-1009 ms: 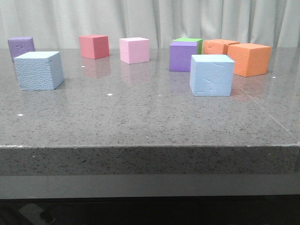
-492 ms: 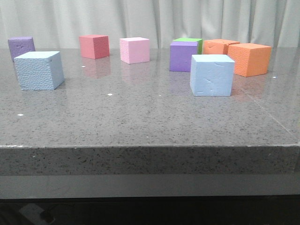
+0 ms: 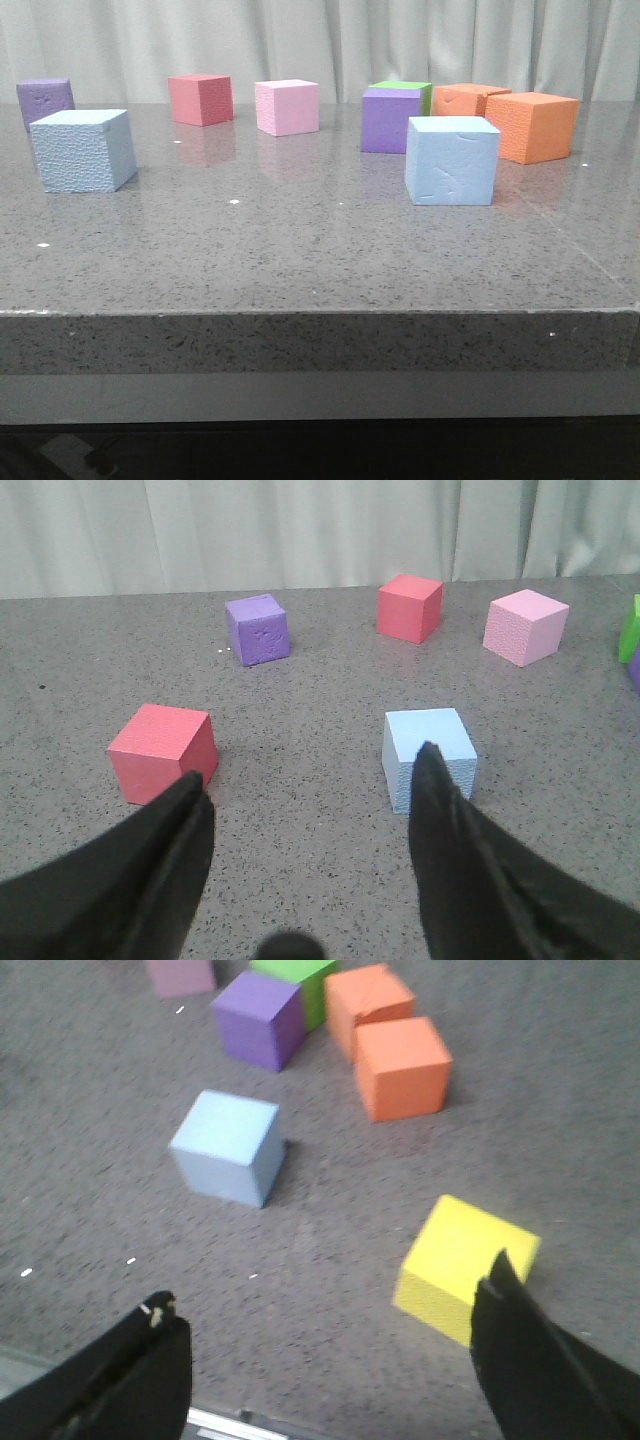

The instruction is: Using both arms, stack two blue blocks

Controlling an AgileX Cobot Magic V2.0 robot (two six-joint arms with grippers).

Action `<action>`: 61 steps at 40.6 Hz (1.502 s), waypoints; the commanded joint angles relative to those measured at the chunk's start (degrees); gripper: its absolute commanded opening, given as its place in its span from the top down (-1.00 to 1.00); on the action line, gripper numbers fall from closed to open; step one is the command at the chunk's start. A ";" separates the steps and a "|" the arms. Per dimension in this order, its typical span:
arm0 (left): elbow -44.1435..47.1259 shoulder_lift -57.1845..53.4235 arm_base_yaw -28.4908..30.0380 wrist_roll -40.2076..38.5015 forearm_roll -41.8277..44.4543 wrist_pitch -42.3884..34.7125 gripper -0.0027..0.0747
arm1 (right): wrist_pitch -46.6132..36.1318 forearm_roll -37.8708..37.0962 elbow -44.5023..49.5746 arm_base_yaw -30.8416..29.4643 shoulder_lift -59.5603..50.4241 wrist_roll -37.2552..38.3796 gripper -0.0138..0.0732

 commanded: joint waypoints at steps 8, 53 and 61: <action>-1.81 0.59 -0.40 -0.07 0.14 -4.34 -0.15 | 2.41 8.55 -10.62 8.07 16.16 -6.94 -0.72; -1.81 0.59 -0.40 -0.07 0.14 -4.34 -0.15 | 5.51 -22.62 -40.00 20.50 60.05 37.06 -0.72; -1.81 0.59 -0.40 -0.07 0.14 -4.34 -0.15 | 5.94 -22.15 -40.00 20.50 62.29 37.49 -0.61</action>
